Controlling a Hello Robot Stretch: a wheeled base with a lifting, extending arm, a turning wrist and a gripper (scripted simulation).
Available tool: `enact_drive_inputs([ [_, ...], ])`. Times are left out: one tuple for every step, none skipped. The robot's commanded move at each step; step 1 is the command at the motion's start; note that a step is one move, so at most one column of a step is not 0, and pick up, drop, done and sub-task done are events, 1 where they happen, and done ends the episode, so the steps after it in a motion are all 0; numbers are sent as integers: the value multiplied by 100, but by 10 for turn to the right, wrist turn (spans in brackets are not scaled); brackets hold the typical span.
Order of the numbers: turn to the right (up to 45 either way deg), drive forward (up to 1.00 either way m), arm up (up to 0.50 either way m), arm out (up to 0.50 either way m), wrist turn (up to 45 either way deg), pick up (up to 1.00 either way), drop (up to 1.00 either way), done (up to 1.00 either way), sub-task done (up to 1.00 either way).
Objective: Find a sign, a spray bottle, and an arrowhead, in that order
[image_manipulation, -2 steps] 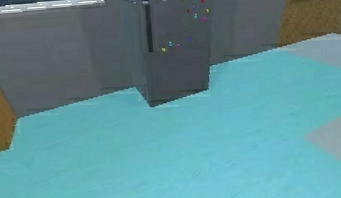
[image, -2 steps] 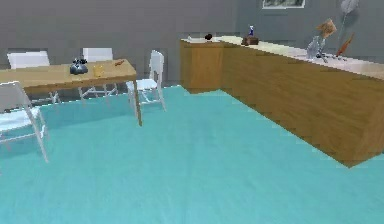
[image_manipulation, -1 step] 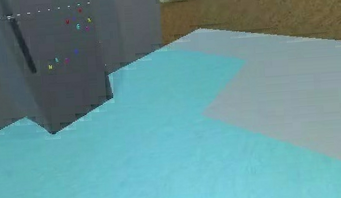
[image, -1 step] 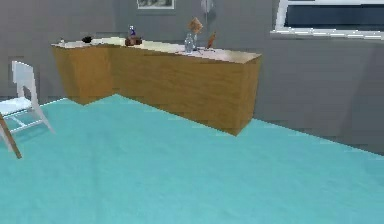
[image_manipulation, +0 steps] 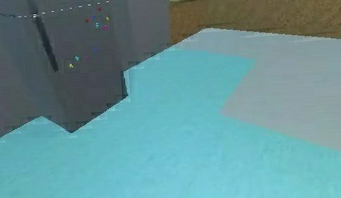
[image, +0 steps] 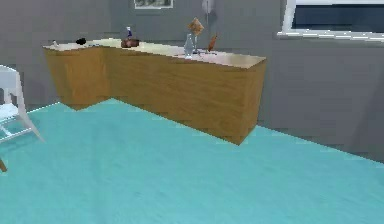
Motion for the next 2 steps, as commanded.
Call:
enact_drive_inputs([
  [30, 0, 0, 0, 0, 0, 0, 0, 0],
  [0, 100, 0, 0, 0, 0, 0, 0, 0],
])
